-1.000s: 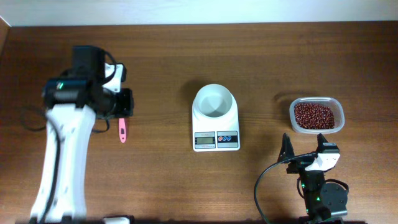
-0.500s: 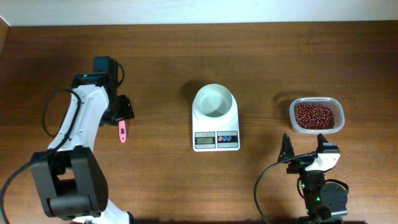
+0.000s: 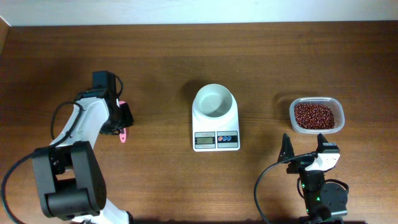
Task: Scoop item into bowl and weigh 50g on scale
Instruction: 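Move the left gripper over the pink scoop and lower to its handle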
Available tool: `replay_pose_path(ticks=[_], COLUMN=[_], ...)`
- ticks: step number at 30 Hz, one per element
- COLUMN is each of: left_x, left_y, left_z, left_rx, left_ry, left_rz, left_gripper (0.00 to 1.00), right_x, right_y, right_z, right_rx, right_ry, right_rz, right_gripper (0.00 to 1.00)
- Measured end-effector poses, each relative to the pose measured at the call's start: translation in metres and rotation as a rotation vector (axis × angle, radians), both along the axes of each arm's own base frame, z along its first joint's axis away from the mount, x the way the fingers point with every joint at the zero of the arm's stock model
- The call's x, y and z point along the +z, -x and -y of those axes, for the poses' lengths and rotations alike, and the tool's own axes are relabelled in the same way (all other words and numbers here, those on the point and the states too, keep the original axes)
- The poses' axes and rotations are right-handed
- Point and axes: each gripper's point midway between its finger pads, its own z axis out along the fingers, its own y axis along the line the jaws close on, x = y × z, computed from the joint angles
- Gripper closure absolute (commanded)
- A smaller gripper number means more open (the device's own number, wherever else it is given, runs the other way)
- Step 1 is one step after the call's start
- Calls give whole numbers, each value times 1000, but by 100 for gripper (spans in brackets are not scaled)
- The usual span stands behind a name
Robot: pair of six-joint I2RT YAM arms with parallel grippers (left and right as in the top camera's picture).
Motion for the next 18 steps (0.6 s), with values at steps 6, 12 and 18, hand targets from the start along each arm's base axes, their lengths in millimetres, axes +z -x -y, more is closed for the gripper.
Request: replay_pose_path(ticks=[6,12,18], left_x=[-25,-31,-33], left_y=[3,4,4], left_z=[0,0,0], left_rx=[2,0,1], left_ry=[2,3,5], left_rz=[-47,-59,-65], left_gripper=[60,60,73], right_x=[0,0,0], right_y=[0,0,0], right_z=[0,0,0], right_rx=[0,0,0], right_ry=[-1,0,0], right_rz=[0,0,0], right_gripper=[1,2,1])
